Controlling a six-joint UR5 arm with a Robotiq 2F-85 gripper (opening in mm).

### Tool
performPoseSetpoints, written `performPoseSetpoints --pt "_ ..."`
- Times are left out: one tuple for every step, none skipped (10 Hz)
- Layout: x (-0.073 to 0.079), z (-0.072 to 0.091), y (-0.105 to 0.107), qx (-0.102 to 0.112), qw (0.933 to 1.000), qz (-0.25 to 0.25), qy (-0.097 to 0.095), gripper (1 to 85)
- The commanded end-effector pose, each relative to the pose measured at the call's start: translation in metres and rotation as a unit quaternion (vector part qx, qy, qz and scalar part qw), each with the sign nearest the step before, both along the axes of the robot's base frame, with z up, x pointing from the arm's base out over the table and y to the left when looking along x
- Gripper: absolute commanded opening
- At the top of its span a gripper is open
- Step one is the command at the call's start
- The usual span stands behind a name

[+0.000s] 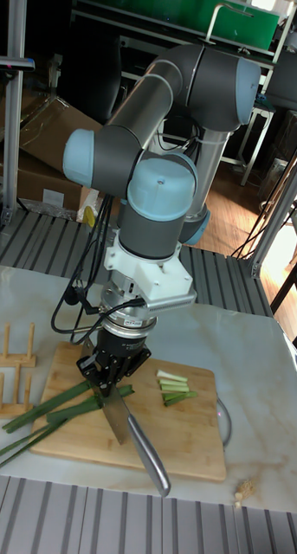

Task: Chop the green garlic

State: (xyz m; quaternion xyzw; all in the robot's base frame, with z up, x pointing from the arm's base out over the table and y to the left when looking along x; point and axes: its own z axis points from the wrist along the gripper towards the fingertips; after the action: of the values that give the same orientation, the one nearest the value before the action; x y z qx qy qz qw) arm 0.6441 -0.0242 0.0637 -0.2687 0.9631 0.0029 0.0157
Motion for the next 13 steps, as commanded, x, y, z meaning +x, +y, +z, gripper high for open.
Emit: performPoseSetpoints --pt "0.003 0.002 0.007 0.016 0.9999 -0.003 -0.005 1.3" --pt "0.004 -0.001 0.008 0.017 0.9998 -0.003 -0.007 1.3" --pt "0.005 -0.004 0.008 0.015 0.9998 -0.005 -0.009 1.3" --pt "0.005 -0.005 0.007 0.014 0.9998 -0.006 -0.011 1.3" --pt "0.006 -0.006 0.005 0.012 0.9998 -0.006 -0.014 1.3" --pt "0.006 -0.006 0.004 0.011 0.9998 -0.006 -0.015 1.3" --pt "0.006 -0.005 0.003 0.011 0.9998 -0.005 -0.015 1.3" --pt "0.006 -0.003 0.001 0.011 0.9998 -0.004 -0.015 1.3" --pt "0.004 0.0 -0.001 0.013 0.9998 -0.002 -0.014 1.3" --pt "0.003 0.001 -0.002 0.013 0.9998 -0.001 -0.013 1.3" --pt "0.004 0.001 0.001 0.014 0.9998 -0.004 -0.012 1.3" --pt "0.005 -0.001 0.005 0.017 0.9997 -0.009 -0.013 1.3" --pt "0.006 -0.001 0.007 0.019 0.9997 -0.009 -0.013 1.3"
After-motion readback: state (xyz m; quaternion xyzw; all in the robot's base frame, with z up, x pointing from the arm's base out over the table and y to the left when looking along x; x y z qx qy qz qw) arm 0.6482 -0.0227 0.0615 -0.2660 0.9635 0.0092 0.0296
